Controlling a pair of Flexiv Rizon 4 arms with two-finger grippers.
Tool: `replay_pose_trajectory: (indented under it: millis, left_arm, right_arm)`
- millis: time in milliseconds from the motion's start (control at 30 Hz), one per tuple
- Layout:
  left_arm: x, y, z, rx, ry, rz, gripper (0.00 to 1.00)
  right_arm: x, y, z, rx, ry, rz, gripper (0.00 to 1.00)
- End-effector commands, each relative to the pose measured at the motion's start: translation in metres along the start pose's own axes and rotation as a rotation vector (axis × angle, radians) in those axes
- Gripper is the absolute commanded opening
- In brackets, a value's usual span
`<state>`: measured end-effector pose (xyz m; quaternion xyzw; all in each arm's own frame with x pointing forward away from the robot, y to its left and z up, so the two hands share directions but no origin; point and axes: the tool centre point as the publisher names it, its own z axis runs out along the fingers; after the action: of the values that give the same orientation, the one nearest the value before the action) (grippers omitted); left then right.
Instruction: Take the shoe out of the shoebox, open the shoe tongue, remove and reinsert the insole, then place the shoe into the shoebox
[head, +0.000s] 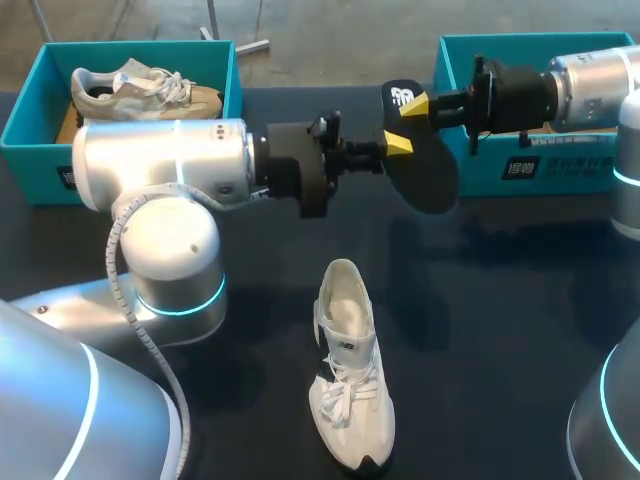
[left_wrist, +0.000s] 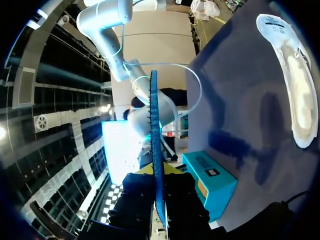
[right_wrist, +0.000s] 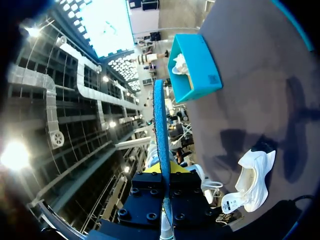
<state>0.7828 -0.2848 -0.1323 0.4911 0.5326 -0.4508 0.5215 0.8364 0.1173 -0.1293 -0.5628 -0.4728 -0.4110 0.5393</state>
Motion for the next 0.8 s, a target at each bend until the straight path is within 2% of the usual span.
replay_pose_trajectory:
  millis: [33, 67, 100, 133, 167, 400, 800]
  left_arm:
    - [0.000, -0.002, 0.004, -0.005, 0.004, 0.003, 0.00]
    - [0.000, -0.002, 0.003, -0.004, 0.004, 0.005, 0.00]
    - [0.000, -0.002, 0.003, -0.003, 0.004, 0.007, 0.00]
    - [-0.001, -0.002, 0.002, -0.002, 0.004, 0.009, 0.00]
    - [-0.001, -0.002, 0.001, 0.000, 0.004, 0.010, 0.00]
    - [0.003, -0.003, -0.014, 0.002, 0.018, 0.017, 0.00]
    - [0.015, -0.004, -0.065, 0.013, 0.037, -0.048, 0.00]
  right_arm:
    - [0.000, 0.000, 0.001, -0.006, 0.002, -0.008, 0.00]
    - [0.001, 0.000, 0.000, -0.012, 0.005, -0.018, 0.00]
    - [0.001, 0.000, 0.000, -0.013, 0.010, -0.021, 0.24]
    - [0.001, -0.001, -0.001, -0.014, 0.014, -0.024, 0.69]
    - [0.001, -0.001, -0.001, -0.015, 0.016, -0.026, 1.00]
    - [-0.004, -0.008, -0.008, -0.022, 0.042, -0.051, 1.00]
    - [-0.020, -0.027, -0.025, -0.020, 0.046, -0.049, 1.00]
